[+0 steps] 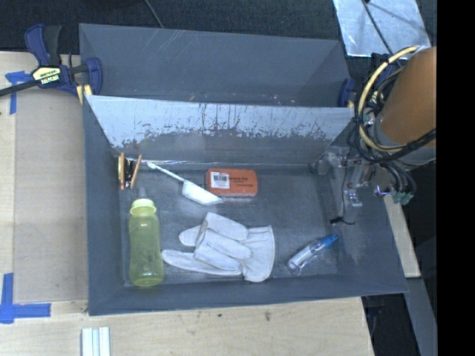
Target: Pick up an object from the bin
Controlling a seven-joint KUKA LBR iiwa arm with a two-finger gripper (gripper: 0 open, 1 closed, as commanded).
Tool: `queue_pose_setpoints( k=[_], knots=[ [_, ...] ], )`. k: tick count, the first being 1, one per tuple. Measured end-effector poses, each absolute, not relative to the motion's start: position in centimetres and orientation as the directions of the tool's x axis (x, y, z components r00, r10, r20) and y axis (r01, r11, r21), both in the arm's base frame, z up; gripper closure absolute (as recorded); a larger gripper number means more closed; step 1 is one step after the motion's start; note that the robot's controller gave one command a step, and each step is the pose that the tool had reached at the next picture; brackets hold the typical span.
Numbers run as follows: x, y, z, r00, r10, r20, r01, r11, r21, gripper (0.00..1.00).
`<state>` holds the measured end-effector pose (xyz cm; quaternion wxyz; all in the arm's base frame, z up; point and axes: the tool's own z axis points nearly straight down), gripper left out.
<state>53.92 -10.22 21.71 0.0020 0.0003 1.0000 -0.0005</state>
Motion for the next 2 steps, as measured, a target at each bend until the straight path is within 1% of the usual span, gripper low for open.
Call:
queue_pose_setpoints(
  k=[1, 2],
  knots=[
    [52.7, -10.3, 17.5, -0.993, -0.116, -0.006, -0.116, 0.993, -0.002, 0.0],
    [49.3, -10.5, 15.3, -0.937, -0.35, -0.002, -0.35, 0.937, -0.001, 0.0]
  ],
)
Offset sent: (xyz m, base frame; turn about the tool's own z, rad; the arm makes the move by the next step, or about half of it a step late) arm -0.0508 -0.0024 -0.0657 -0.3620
